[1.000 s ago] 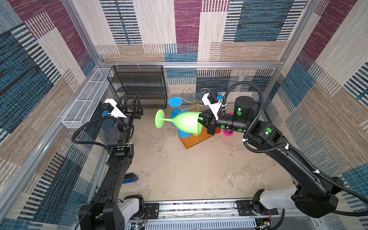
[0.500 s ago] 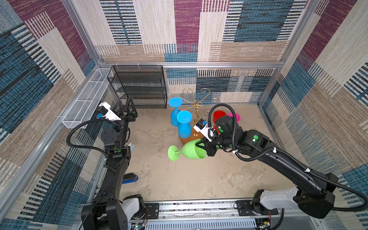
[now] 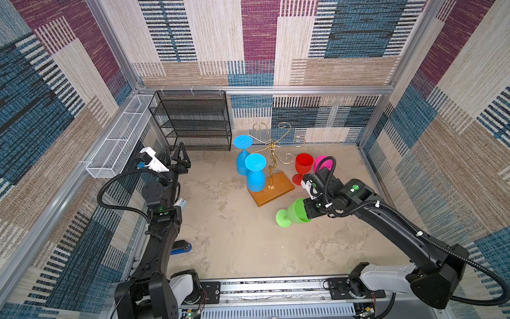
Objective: Take the wine glass off the wine glass rack
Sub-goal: Place the wine glass at the top-right of the table.
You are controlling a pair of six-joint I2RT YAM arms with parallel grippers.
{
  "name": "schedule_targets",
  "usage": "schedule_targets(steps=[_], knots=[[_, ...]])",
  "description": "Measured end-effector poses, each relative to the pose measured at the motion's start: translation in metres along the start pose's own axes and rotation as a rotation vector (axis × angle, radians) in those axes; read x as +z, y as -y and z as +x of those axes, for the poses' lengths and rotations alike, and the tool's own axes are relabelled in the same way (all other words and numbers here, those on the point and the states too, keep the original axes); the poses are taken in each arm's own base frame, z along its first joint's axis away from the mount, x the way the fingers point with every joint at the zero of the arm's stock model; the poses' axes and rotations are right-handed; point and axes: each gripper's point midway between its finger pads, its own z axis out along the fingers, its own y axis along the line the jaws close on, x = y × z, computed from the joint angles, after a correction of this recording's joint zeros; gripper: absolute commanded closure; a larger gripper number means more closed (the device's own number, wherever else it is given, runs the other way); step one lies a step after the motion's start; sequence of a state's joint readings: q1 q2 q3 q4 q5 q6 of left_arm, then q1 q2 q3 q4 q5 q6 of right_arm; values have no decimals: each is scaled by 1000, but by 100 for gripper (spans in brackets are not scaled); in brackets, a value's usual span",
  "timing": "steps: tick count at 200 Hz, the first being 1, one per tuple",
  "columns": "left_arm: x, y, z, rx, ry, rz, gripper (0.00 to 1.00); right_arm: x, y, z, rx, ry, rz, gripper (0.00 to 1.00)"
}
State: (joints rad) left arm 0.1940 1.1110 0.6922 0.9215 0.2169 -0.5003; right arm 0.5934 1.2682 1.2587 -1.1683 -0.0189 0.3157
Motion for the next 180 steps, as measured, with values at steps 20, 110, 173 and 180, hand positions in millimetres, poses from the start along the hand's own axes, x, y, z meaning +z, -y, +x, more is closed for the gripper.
schedule_targets(steps=[20, 110, 173, 180], knots=[[-2, -2, 5, 26, -8, -4, 26, 1, 26, 0, 85, -21, 57, 100], [-4, -14, 41, 55, -85, 9, 28, 1, 106, -33, 284, -48, 201, 100], [-6, -12, 57, 92, -96, 44, 28, 8, 139, -29, 377, -98, 254, 100], [-5, -11, 58, 96, -94, 49, 29, 6, 145, -27, 394, -98, 264, 100]])
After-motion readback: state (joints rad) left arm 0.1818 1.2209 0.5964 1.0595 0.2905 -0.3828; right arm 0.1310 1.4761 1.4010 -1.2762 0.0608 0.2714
